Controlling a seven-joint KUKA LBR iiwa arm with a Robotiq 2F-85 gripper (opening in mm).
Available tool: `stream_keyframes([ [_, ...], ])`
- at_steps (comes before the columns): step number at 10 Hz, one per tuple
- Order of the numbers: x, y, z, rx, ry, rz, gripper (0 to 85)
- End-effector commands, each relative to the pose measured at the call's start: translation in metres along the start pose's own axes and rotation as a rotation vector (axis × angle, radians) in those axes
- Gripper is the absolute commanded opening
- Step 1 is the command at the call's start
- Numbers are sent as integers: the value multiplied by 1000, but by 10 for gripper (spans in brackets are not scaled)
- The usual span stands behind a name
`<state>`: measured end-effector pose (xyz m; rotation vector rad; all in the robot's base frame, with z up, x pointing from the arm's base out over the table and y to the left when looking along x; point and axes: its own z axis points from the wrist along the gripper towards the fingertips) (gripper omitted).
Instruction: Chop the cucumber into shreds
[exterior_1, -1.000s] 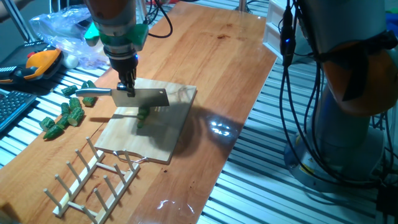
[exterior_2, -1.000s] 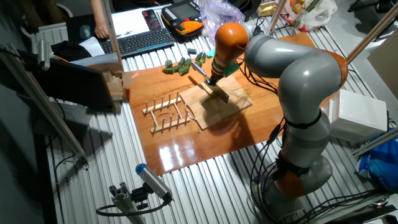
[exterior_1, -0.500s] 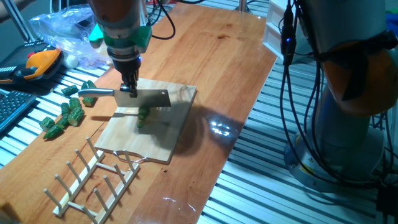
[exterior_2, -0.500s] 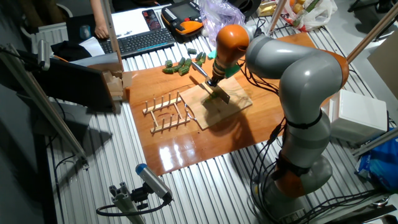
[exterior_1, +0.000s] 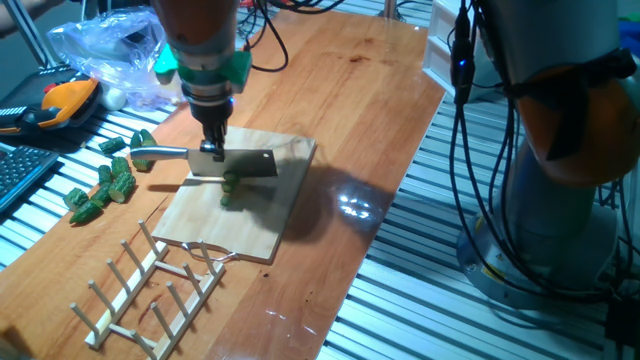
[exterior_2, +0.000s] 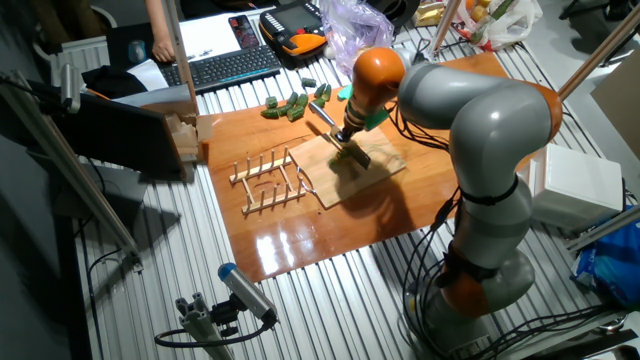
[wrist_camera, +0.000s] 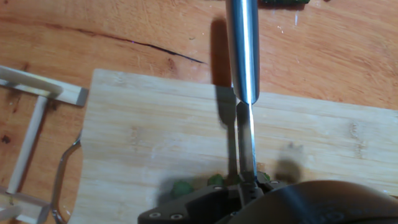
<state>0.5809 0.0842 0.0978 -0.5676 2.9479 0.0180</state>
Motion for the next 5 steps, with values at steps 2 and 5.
stream_keyframes([
  [2, 2, -1, 6, -5, -8, 0, 0],
  [5, -1, 3, -4, -17, 4, 16, 0],
])
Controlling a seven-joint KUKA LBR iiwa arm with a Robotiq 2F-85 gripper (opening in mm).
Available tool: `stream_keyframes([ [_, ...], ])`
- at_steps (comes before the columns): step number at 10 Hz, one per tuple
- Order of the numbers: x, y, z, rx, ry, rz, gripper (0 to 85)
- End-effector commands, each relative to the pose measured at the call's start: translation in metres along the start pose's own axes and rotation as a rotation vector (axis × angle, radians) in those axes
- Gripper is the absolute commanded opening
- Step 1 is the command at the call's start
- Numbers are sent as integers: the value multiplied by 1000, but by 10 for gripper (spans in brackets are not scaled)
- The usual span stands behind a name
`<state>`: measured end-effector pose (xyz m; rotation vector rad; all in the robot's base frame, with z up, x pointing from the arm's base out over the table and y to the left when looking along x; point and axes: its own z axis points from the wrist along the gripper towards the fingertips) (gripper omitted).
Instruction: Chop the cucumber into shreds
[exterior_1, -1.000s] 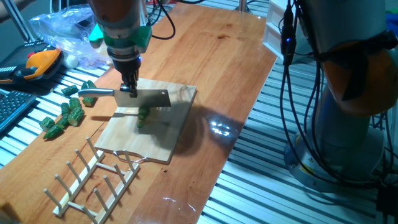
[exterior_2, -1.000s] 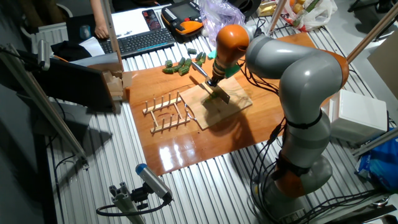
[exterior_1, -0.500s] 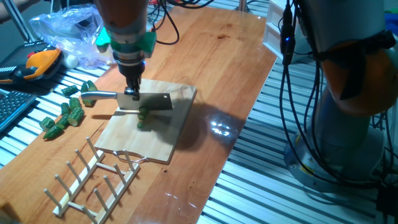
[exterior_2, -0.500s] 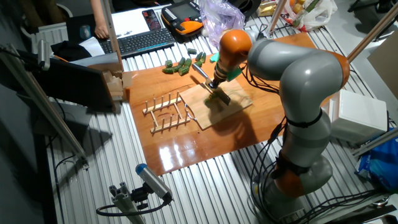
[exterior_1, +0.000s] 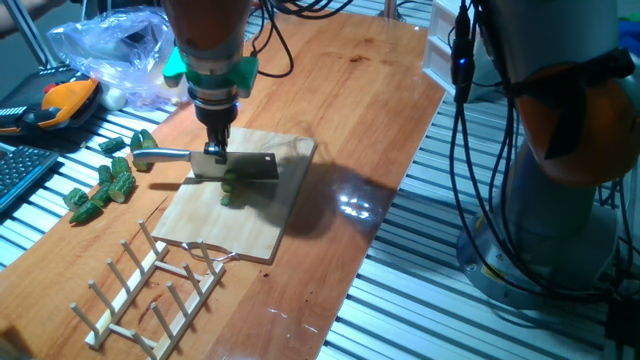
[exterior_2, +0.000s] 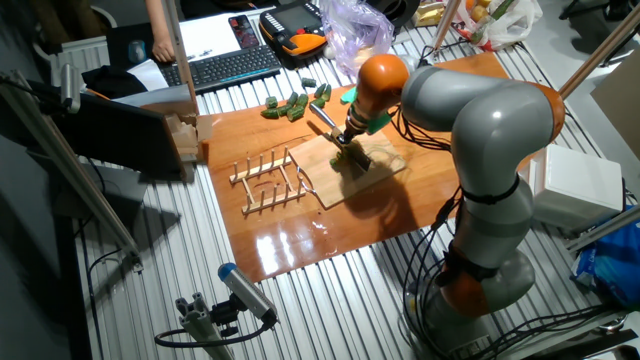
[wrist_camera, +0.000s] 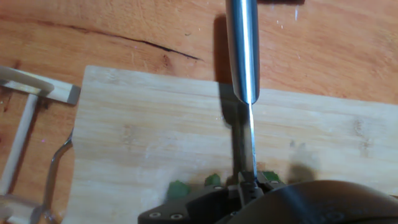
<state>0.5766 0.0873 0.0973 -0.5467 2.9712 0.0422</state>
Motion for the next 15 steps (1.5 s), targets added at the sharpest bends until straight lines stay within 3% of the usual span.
stream_keyframes([
  [1, -6, 2, -15, 5, 4, 3, 0],
  [3, -6, 3, -29, 21, 17, 4, 0],
  [7, -11, -3, -29, 35, 7, -26, 0],
  [9, -13, -9, -36, 21, 23, -43, 0],
  [15, -10, -15, -27, 26, 12, -50, 0],
])
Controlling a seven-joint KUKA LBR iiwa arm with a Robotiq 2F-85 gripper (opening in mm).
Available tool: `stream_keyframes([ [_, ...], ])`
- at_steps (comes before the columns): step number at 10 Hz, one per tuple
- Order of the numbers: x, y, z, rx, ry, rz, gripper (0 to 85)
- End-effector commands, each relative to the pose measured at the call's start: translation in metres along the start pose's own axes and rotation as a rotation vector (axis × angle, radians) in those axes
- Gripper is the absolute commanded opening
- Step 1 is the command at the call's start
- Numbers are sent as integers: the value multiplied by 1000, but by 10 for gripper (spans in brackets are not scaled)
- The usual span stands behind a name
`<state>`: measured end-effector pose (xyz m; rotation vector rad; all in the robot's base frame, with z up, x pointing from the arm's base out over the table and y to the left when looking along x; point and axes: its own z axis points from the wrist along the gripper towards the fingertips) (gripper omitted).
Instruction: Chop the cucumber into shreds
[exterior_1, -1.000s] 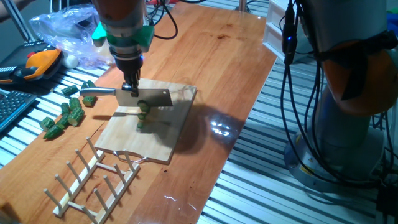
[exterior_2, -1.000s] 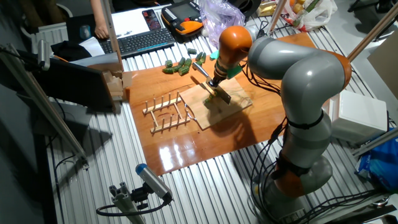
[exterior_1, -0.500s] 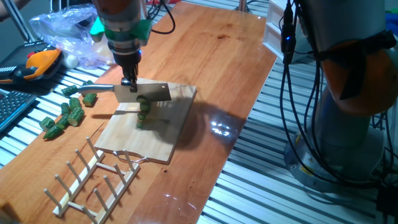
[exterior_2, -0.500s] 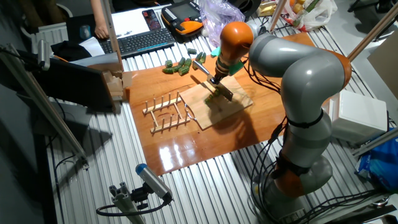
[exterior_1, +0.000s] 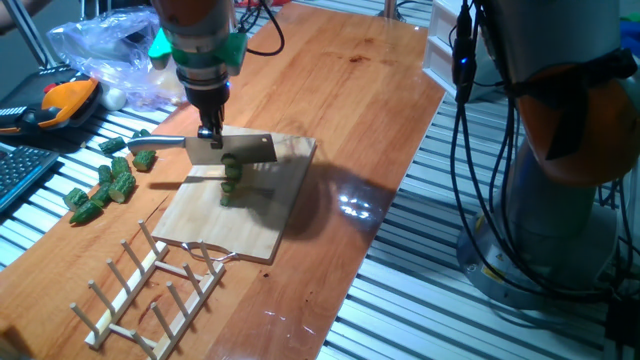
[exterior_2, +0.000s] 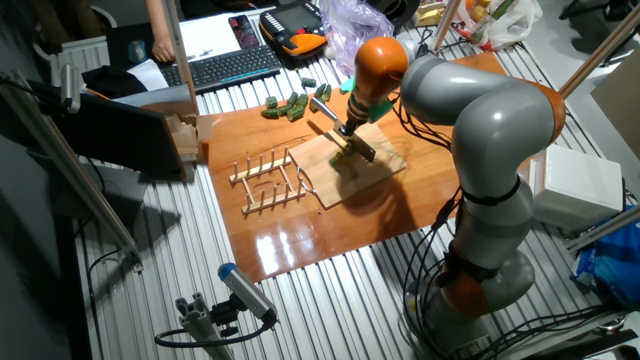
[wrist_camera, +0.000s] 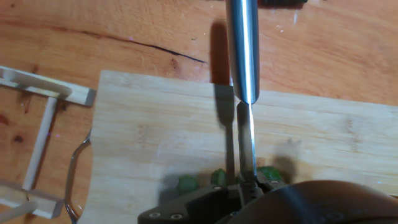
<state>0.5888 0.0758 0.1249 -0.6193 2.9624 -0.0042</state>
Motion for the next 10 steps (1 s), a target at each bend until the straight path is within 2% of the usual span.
stream_keyframes([
  [1, 1, -1, 4, -1, -3, 0, 0],
  [5, 8, -3, 26, -16, -34, 1, 0],
  [10, 7, -3, 32, -18, -52, 7, 0],
])
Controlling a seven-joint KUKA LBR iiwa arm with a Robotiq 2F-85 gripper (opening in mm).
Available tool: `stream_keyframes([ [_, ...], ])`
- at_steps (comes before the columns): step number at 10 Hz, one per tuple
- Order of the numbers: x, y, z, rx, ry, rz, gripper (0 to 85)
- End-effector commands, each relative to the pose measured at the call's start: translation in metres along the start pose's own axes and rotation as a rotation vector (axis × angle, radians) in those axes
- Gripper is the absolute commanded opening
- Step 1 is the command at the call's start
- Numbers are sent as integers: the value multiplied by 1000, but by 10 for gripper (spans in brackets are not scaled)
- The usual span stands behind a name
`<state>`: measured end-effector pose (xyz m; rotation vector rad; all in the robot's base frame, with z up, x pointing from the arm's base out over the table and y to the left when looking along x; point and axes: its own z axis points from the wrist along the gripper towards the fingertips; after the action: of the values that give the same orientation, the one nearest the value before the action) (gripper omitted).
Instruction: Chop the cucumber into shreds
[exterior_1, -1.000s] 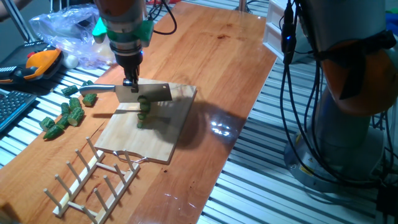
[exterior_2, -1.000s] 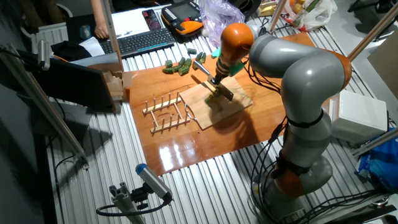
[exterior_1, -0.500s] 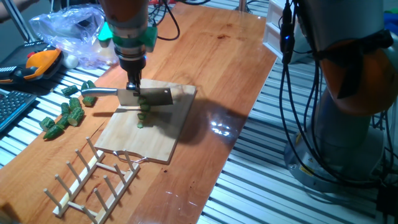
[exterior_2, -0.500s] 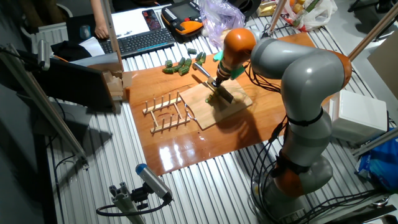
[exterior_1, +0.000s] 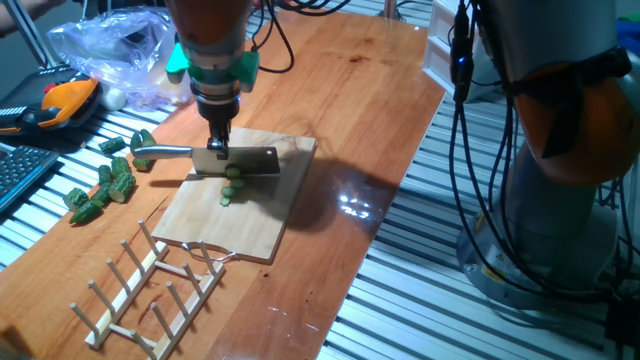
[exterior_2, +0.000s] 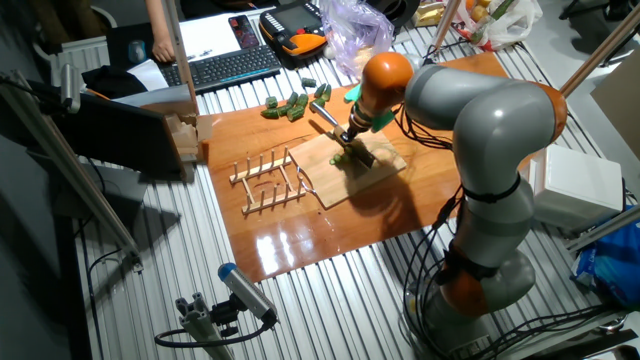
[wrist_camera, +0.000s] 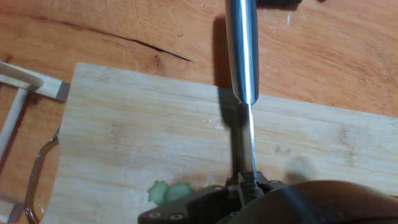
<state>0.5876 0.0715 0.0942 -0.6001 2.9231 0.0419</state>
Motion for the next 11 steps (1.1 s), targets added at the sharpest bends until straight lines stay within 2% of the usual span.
stream_keyframes([
  [1, -4, 2, -9, -15, 14, 6, 0],
  [3, -11, 5, -34, -26, 43, 14, 0],
  [4, -12, 7, -40, -13, 52, 15, 0],
  [11, -7, -1, -23, -2, 25, -2, 0],
])
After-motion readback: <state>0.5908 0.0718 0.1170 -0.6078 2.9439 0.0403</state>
